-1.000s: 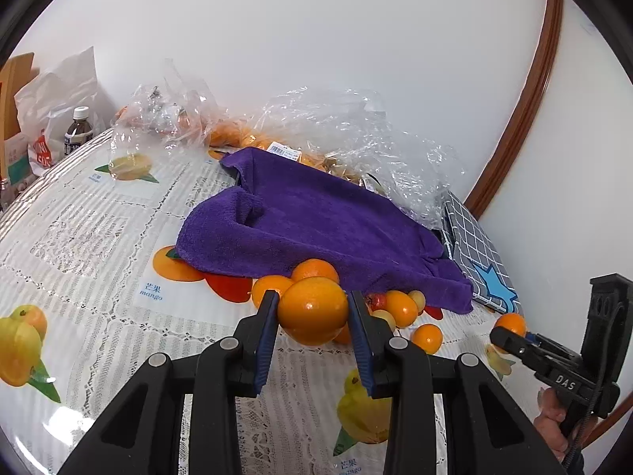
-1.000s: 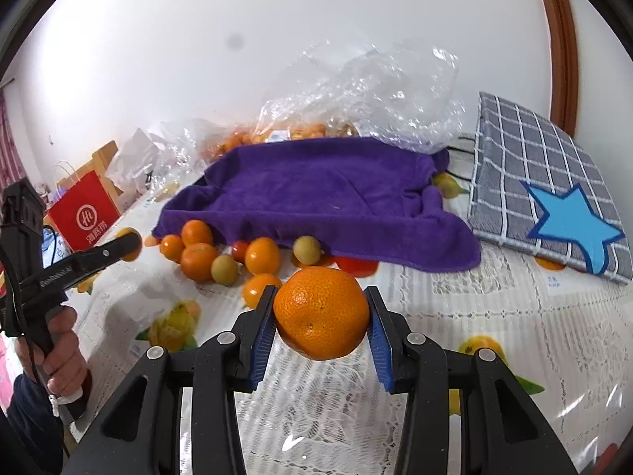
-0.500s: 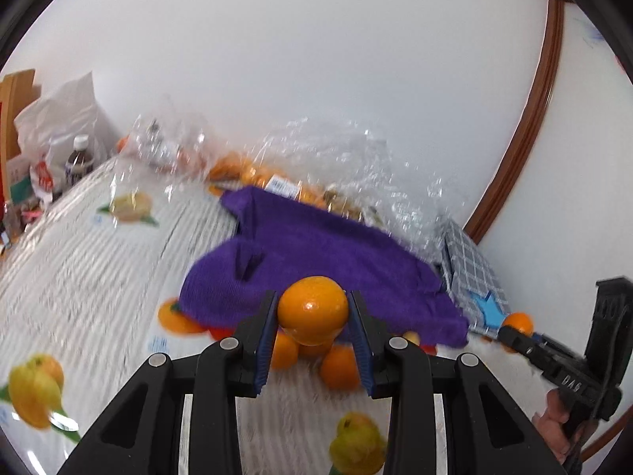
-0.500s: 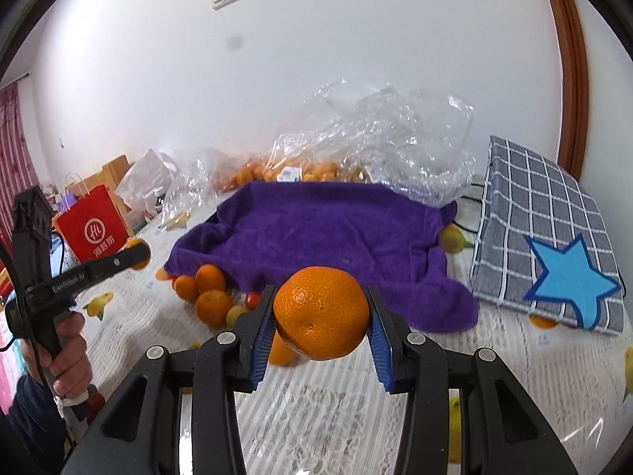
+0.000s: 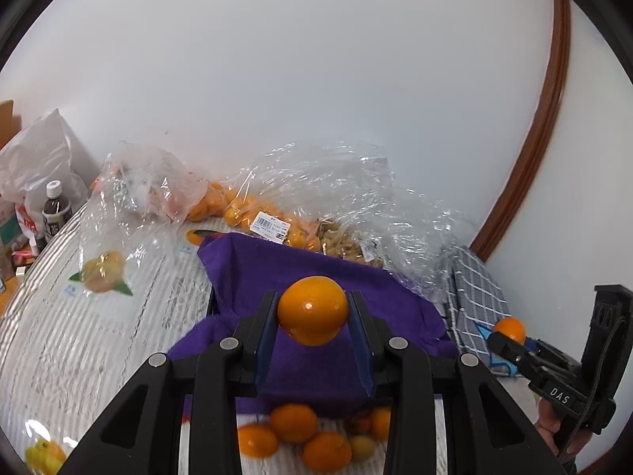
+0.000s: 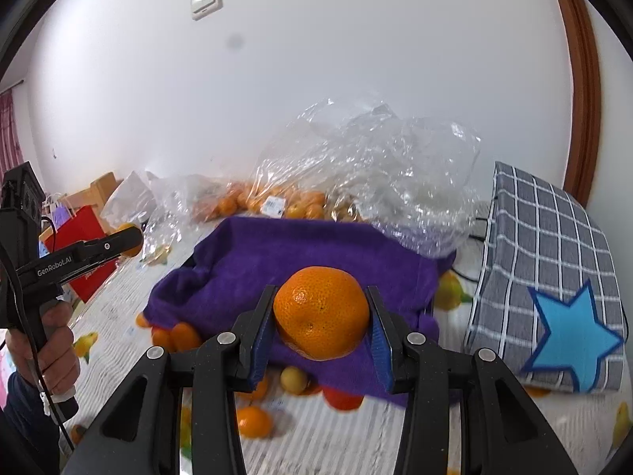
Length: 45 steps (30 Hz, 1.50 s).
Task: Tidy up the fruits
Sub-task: 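Carry the right gripper's orange over the purple towel while the left gripper carries its orange there, then open the right gripper onto the towel while the left gripper releases its orange there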
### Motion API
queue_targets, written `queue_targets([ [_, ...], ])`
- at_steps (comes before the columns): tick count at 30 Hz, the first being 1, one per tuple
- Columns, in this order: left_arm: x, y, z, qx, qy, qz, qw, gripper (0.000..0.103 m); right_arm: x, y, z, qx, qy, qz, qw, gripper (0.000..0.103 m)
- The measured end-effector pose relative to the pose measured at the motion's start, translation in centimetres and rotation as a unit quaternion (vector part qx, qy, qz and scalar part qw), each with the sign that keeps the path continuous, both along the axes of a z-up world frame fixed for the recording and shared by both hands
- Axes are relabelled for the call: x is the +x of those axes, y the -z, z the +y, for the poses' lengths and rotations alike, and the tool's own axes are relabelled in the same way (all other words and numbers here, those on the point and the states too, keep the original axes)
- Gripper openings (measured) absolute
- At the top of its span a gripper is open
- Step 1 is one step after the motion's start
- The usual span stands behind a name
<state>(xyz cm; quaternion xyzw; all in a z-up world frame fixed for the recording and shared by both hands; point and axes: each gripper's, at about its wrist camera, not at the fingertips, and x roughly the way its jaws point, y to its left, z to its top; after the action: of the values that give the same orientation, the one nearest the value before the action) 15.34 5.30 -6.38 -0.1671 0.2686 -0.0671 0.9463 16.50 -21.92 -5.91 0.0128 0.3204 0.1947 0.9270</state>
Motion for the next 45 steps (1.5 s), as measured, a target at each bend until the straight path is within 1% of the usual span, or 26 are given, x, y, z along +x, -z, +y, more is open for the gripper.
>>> queue_targets([
  [3,2.0,0.3,0.3,0.0,-0.007,0.019,0.9998,0.033,1.8,0.0,0.1,-0.003,0.006,0.002,1.0,0.043],
  [7,4.5,0.6,1.0,-0.02,-0.01,0.033,0.9992,0.033,4.2,0.0,0.0,-0.003,0.014,-0.001,1.0,0.043],
  [11,7.2,0.6,0.6,-0.01,-0.007,0.047,0.9988,0.033,6.6,0.8,-0.1,-0.004,0.023,0.009,1.0,0.043],
  [16,10.3,1.8,-1.0,0.014,-0.007,0.075,0.9971,0.033,9.2,2.7,-0.5,-0.007,0.033,0.039,0.999,0.043],
  [19,12.2,3.0,-1.8,0.022,-0.006,0.103,0.9944,0.033,10.4,4.2,-0.7,-0.013,0.04,0.06,0.997,0.043],
  [22,13.7,4.2,-2.0,0.006,-0.006,0.122,0.9924,0.033,11.6,5.6,-0.8,-0.02,0.048,0.084,0.995,0.043],
  [24,14.5,4.8,-2.2,0.006,-0.004,0.135,0.9908,0.033,12.4,6.6,-0.8,-0.022,0.052,0.102,0.993,0.043],
  [28,15.5,5.7,-3.0,0.038,-0.005,0.158,0.9867,0.033,12.9,8.0,-0.4,-0.037,0.051,0.118,0.991,0.043],
  [29,15.6,5.8,-3.0,0.04,-0.005,0.16,0.9863,0.033,12.9,8.3,-0.2,-0.04,0.049,0.12,0.991,0.043],
  [36,16.3,7.4,-3.4,0.042,0.008,0.187,0.9815,0.033,13.4,9.7,0.4,-0.045,0.044,0.137,0.989,0.043],
  [40,16.3,7.6,-3.4,0.038,0.015,0.19,0.9809,0.033,13.8,10.8,0.8,-0.049,0.044,0.149,0.987,0.043],
  [42,16.4,7.6,-3.5,0.042,0.018,0.194,0.98,0.033,13.6,10.8,1.2,-0.06,0.043,0.14,0.987,0.044],
  [45,16.5,8.0,-3.4,0.049,0.015,0.207,0.9771,0.033,13.5,10.6,1.3,-0.054,0.037,0.136,0.989,0.052],
])
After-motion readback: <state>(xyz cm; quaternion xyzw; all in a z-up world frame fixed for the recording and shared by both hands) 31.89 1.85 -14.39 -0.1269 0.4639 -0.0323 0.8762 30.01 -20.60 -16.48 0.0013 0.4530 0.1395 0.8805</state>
